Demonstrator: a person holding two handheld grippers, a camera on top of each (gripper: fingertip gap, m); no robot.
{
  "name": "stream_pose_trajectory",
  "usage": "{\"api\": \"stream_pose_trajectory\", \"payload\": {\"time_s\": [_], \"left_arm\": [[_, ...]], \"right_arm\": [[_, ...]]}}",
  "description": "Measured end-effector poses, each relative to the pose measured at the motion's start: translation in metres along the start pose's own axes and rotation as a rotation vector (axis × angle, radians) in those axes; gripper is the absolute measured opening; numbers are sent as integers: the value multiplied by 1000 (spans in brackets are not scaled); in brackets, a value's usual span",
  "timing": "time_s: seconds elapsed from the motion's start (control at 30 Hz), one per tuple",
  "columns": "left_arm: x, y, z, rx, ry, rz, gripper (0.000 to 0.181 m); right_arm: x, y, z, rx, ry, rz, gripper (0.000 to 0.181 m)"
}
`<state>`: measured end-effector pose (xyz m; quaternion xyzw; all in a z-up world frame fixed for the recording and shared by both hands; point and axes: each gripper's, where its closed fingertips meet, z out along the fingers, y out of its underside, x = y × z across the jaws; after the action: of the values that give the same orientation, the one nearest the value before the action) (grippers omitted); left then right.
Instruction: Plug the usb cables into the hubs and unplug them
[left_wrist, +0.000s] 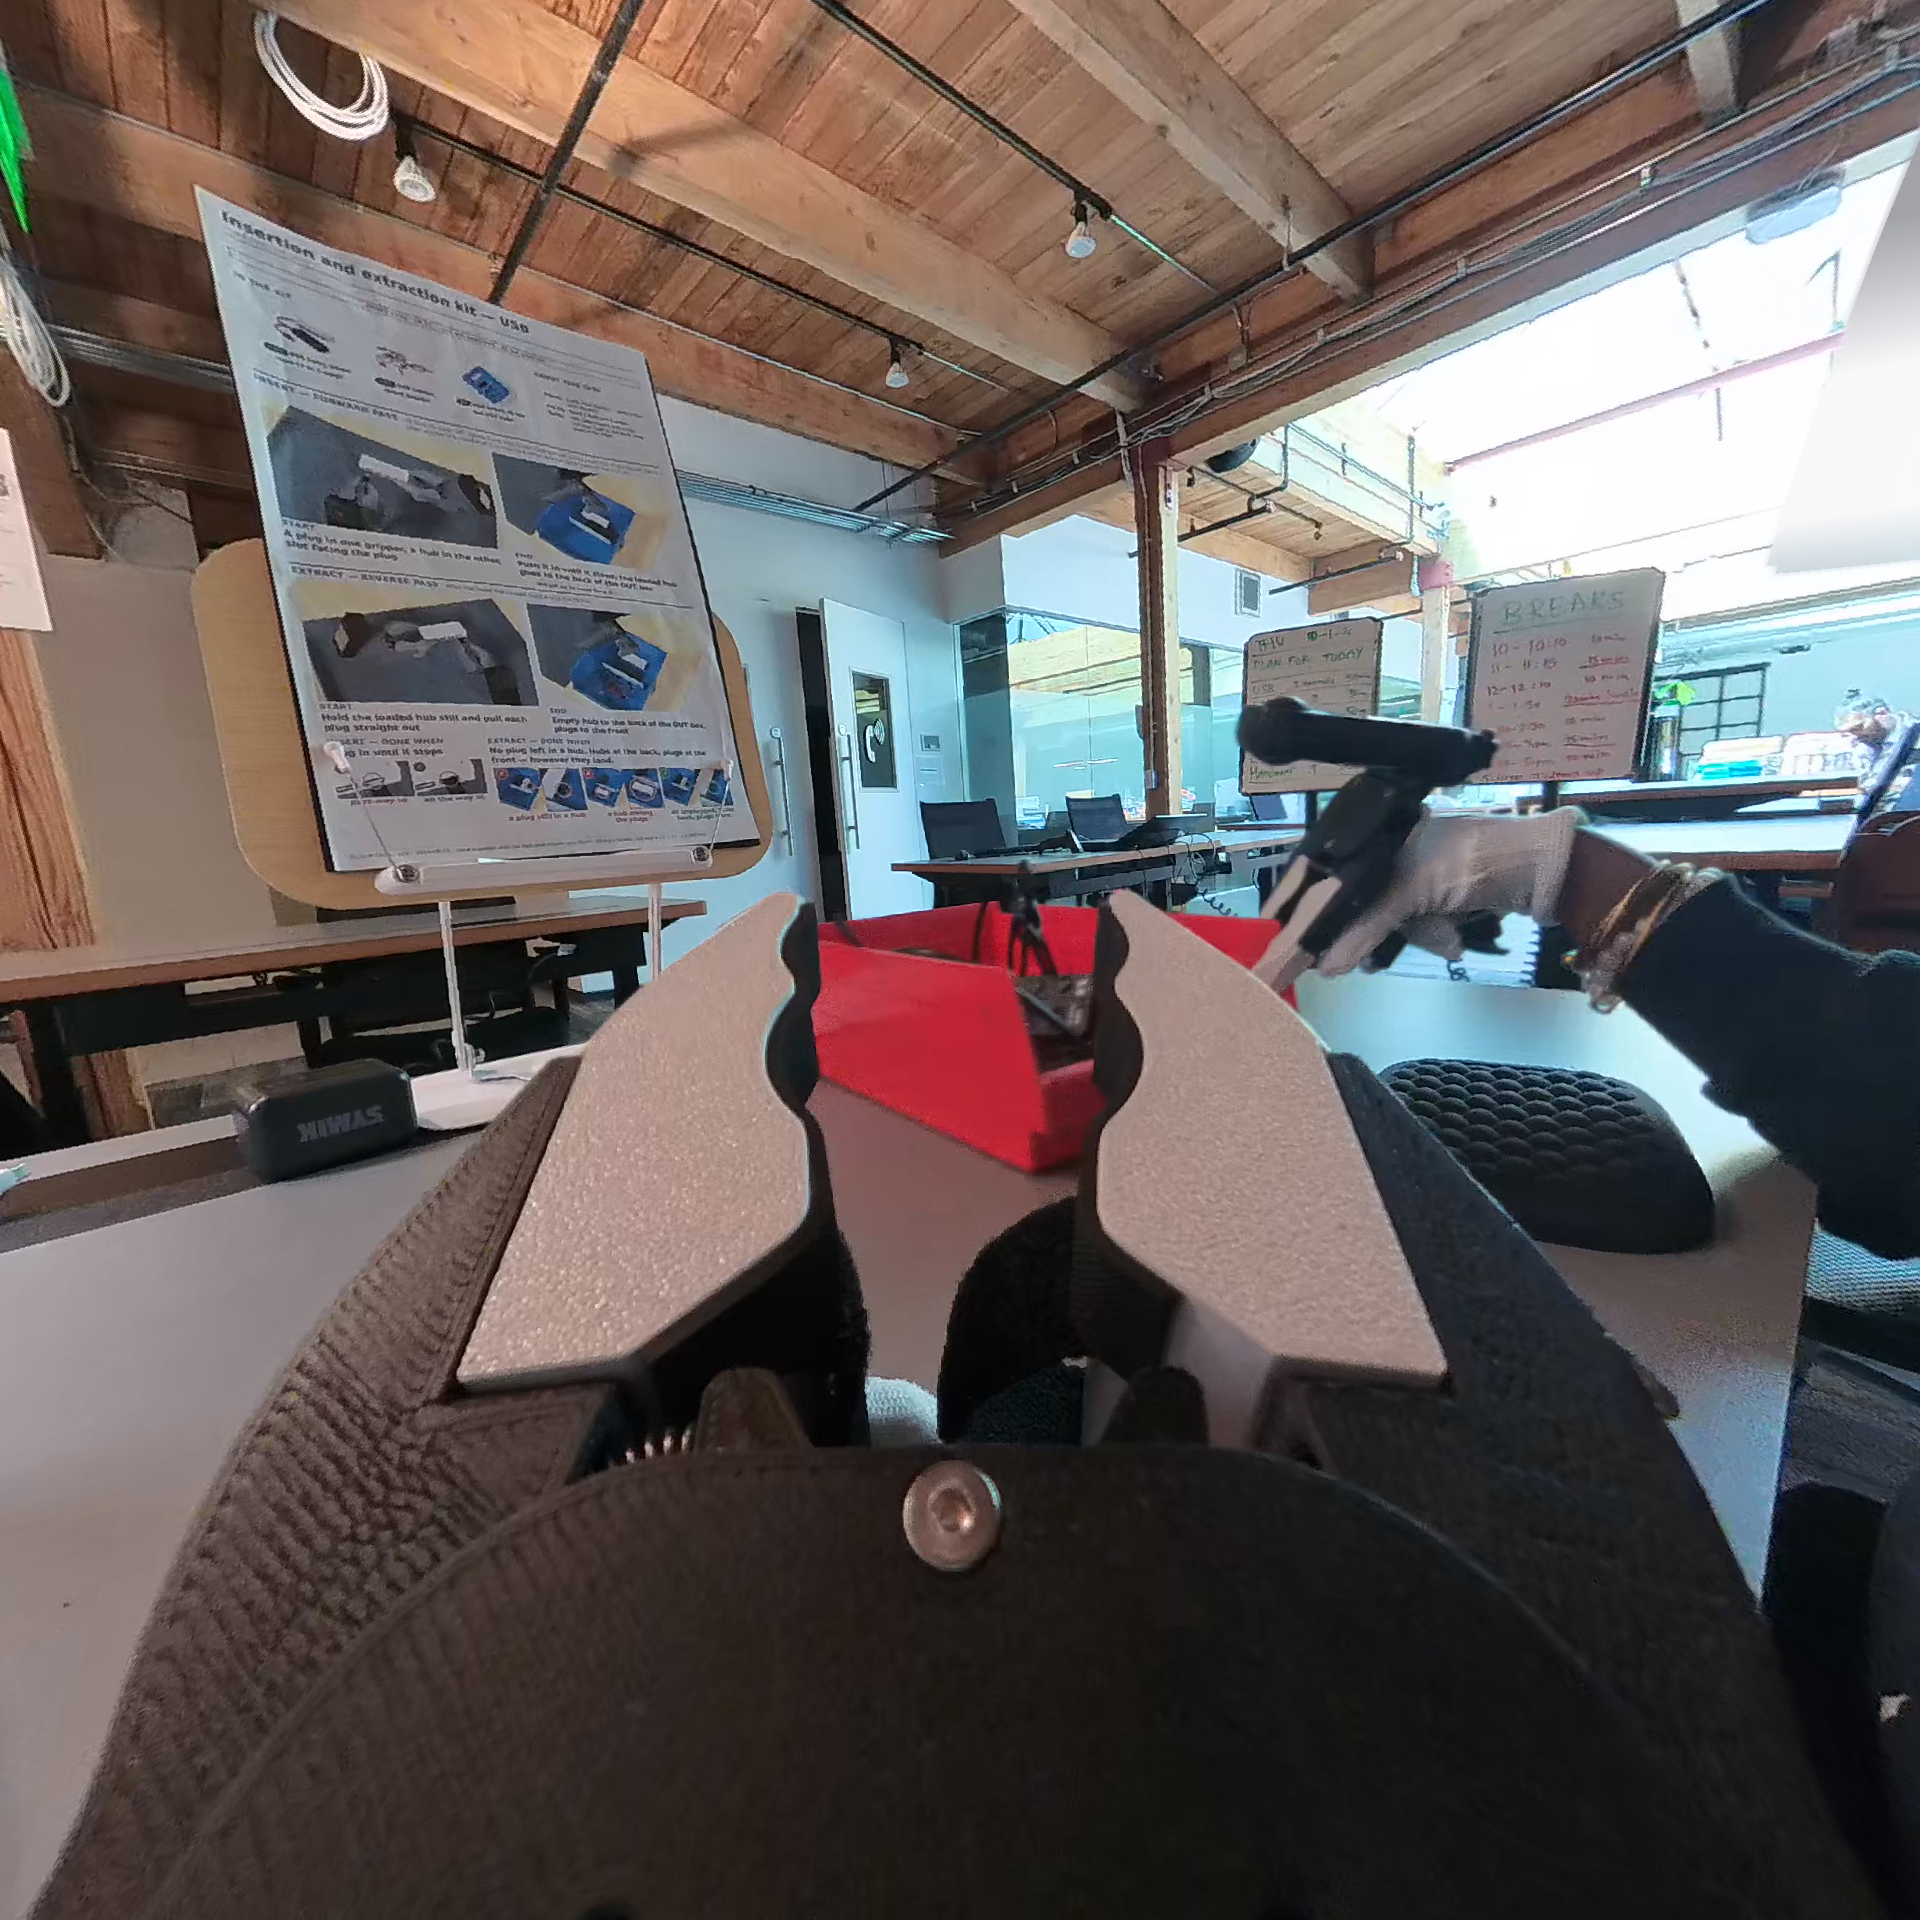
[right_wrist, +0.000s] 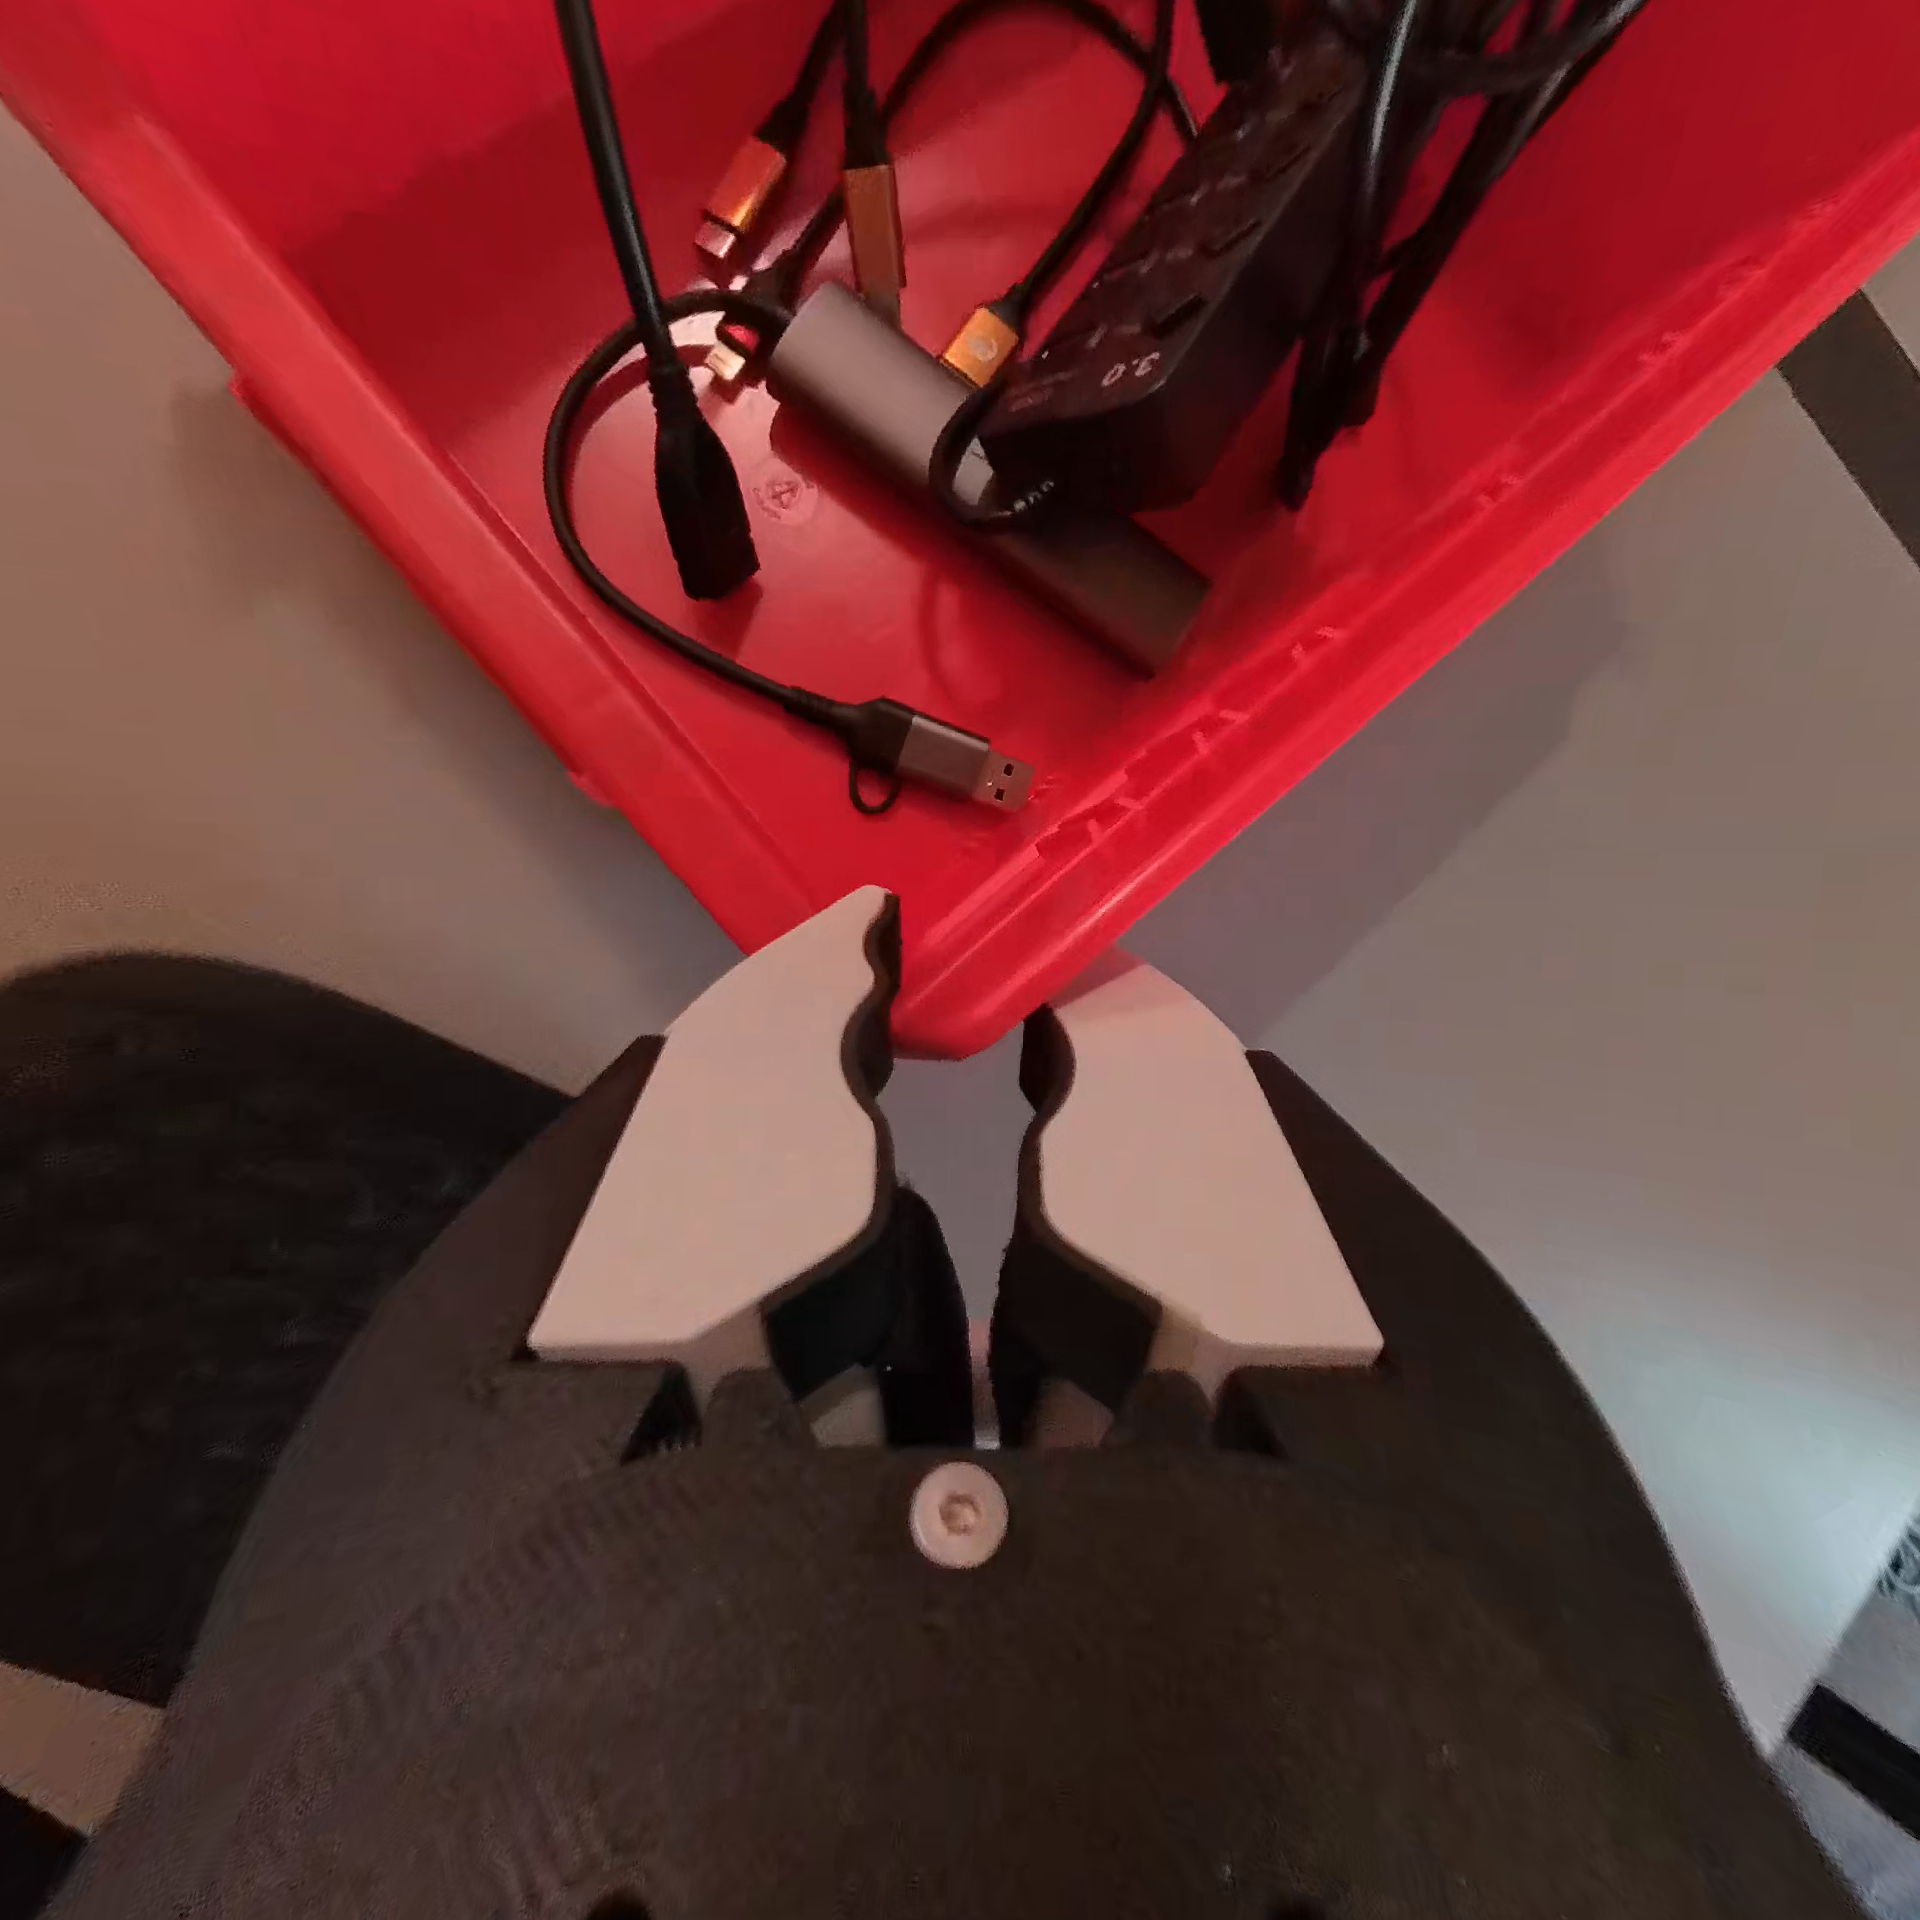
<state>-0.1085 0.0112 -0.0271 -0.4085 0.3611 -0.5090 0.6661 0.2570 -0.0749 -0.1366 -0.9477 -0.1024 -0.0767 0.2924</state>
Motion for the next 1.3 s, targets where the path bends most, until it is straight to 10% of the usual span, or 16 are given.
{"api": "stream_pose_trajectory", "payload": {"time_s": [0.37,0.87,1.1,1.3], "left_arm": [[10,-6,-2,28,50,23,50],[21,-8,2,8,83,108,47],[25,-9,1,-54,118,176,46],[-48,-56,-69,-301,-209,561,61]], "right_arm": [[-140,-123,42,270,-83,-46,28],[-241,-153,34,582,-344,-393,62],[-226,-152,65,485,-89,-482,93],[-187,-177,10,776,-157,-119,101]]}}
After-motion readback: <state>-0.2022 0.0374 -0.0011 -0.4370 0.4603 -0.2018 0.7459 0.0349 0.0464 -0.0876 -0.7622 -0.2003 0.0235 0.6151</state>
